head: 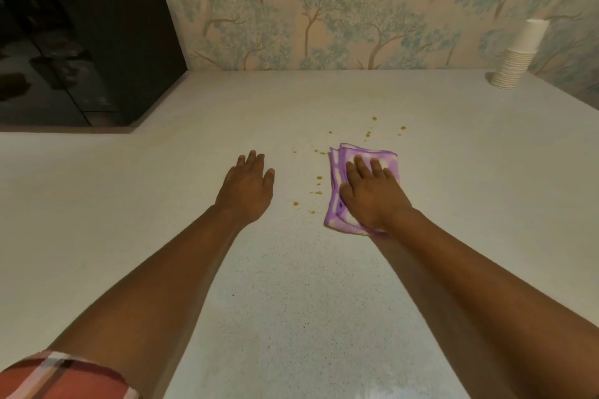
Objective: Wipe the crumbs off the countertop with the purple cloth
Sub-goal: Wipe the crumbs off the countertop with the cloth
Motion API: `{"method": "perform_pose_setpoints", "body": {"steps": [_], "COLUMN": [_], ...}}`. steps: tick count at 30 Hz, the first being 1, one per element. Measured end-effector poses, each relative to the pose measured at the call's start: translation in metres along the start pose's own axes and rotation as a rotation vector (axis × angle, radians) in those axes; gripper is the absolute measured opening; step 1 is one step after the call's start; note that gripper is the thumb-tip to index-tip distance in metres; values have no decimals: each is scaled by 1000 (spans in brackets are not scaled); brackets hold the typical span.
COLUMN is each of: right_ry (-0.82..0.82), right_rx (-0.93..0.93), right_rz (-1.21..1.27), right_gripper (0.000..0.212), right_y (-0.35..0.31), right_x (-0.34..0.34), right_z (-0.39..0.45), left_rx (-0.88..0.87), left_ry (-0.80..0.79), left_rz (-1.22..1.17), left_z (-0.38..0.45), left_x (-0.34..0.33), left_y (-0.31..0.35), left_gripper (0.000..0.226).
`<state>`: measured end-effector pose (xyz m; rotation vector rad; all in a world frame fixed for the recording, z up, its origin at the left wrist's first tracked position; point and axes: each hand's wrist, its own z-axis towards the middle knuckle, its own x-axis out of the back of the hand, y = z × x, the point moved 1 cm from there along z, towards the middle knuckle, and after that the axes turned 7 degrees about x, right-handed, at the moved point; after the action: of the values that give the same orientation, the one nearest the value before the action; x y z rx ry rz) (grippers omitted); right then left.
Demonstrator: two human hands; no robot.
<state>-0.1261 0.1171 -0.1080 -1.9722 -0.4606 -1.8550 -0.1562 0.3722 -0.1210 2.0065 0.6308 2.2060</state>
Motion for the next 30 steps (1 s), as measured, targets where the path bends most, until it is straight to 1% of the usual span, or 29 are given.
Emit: {"method": "perform_pose_setpoints", "body": {"steps": [2, 4, 8, 11, 15, 19, 23, 27, 30], "right_ry": [5, 0, 2, 4, -20, -17, 20, 43, 69], "right_rx": [17, -12, -84, -33, 28, 118, 127, 100, 111], "right_rz": [-9, -1, 24, 32, 49, 57, 78, 61, 82], "right_gripper": [64, 64, 62, 58, 58, 66, 76, 77, 71], "right_y": [0, 3, -1, -13, -42, -79, -88, -104, -112], "right_x": [-3, -1, 7, 13, 14, 4, 2, -6, -9], "right_z": [-10, -9, 22, 49, 69, 49, 13, -12, -2], "left_rx": [11, 34, 38, 49, 52, 39, 37, 24, 25], "left_ry": [16, 23, 11, -36, -43, -30, -28, -17, -5], "left_rz": [17, 77, 157, 181, 191, 200, 204, 208, 222], "left_z": [0, -1, -2, -1, -1, 0, 0, 1, 3], "left_x": [4, 10, 17, 16, 13, 13, 14, 12, 11], "left_y": [-11, -25, -43, -50, -52, -52, -51, -52, -52], "left_gripper": [59, 59, 63, 65, 67, 67, 67, 68, 69]}}
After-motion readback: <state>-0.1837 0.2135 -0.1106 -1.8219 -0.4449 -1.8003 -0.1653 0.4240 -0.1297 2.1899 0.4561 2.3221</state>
